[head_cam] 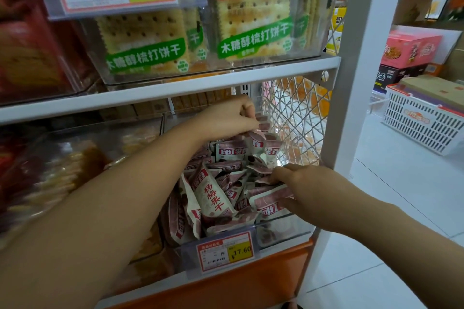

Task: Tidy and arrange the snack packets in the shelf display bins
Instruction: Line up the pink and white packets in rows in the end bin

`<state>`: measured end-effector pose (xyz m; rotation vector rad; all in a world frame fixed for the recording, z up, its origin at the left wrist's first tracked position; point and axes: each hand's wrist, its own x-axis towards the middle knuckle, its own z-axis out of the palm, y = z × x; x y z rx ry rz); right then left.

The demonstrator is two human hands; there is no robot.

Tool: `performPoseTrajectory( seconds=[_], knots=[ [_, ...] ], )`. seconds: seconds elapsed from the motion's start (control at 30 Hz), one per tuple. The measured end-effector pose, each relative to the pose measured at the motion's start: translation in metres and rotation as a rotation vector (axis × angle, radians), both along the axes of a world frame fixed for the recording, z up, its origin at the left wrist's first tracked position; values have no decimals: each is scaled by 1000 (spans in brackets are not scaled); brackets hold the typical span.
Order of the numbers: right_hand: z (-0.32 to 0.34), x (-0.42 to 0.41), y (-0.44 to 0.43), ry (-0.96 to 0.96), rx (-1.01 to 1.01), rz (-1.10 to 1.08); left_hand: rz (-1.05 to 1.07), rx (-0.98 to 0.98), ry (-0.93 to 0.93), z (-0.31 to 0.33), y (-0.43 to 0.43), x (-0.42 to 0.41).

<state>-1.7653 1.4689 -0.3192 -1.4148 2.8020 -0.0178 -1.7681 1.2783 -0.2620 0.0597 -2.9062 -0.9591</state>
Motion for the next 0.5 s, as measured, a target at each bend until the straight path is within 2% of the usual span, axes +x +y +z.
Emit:
performPoseTrajectory(
  seconds=[0.23,0.5],
  knots=[
    [0,-1,0,2,-28,16,-36,78,74,-5,-16,14],
    [-1,-2,0,11,-26,13,87,289,215,-14,-22,19]
  ],
)
